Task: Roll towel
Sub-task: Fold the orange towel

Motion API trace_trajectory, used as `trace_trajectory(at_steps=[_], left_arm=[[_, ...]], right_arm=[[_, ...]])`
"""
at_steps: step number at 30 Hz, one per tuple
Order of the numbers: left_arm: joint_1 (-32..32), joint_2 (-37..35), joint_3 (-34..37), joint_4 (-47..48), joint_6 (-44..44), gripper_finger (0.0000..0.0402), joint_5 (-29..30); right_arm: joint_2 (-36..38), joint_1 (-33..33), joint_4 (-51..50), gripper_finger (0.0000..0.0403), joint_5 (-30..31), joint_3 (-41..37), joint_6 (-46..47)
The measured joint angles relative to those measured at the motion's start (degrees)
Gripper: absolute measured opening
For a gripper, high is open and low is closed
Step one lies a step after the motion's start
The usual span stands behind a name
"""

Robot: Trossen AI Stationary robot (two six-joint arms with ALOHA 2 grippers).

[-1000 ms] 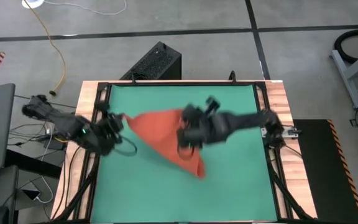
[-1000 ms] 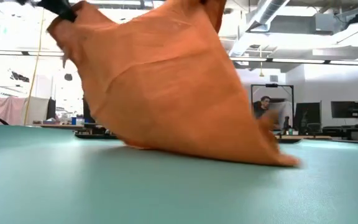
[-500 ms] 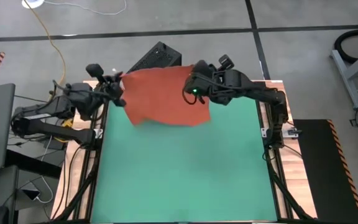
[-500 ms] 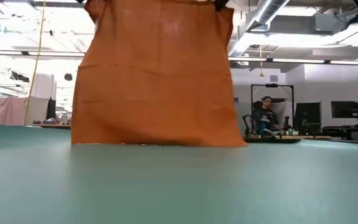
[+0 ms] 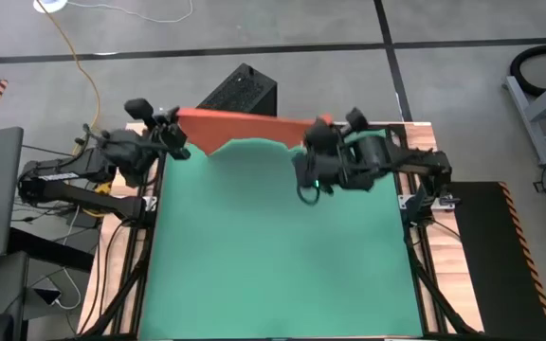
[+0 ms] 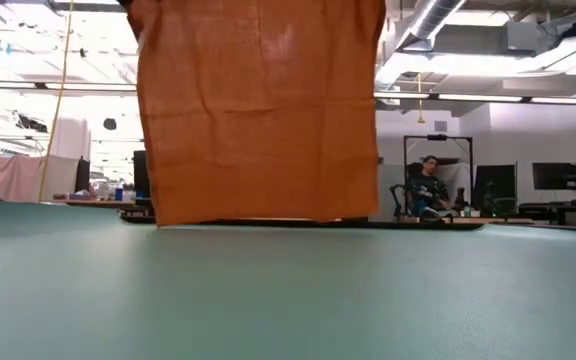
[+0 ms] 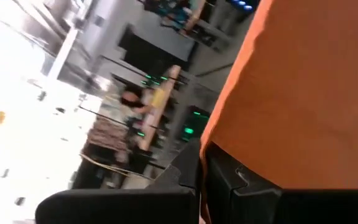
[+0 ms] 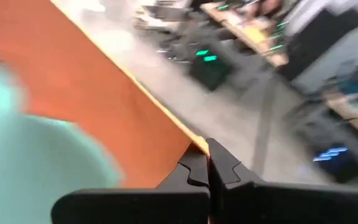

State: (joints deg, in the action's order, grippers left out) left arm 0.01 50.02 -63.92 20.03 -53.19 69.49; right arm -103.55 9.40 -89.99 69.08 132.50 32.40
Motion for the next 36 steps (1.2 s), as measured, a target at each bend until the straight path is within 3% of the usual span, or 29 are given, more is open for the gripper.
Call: trace_trajectory(at_steps=[4,8,12,16,20,24,29,36], left_arm=[[-8.17,-0.18,0.00,23.64,26.01,0.0000,-1.07],[-15.69,1.38,0.00,42.80,54.07,0.0000,-11.13],[-21.91,3.22,0.00,50.81,75.40,0.0000,-27.09],[-29.24,6.35,0.00,52.16,88.69,0.0000,-40.68],[-37.01,10.18,0.00,52.15,97.66,0.0000,-46.82],[-43.22,15.07,0.00,52.19,103.90,0.0000,-47.81],[-46.96,20.89,0.01,52.57,103.77,0.0000,-39.68],[-46.00,25.06,0.02,52.83,100.05,0.0000,-32.29]], right_arm=[[-0.78,4.41,0.10,0.0001,-8.28,-4.35,4.59],[-1.64,9.63,0.26,0.0001,-15.52,-11.16,13.70],[-2.70,15.79,0.00,0.0001,-19.45,-18.11,24.65],[-3.70,22.01,2.29,0.0001,-23.96,-23.52,34.84],[-3.58,27.72,6.94,0.0003,-26.75,-28.01,43.38],[-3.60,32.04,8.42,0.0004,-27.88,-29.95,51.57],[-3.60,33.85,8.45,0.0005,-26.19,-30.68,54.78],[-3.60,28.93,7.49,0.0006,-26.63,-30.68,49.51]])
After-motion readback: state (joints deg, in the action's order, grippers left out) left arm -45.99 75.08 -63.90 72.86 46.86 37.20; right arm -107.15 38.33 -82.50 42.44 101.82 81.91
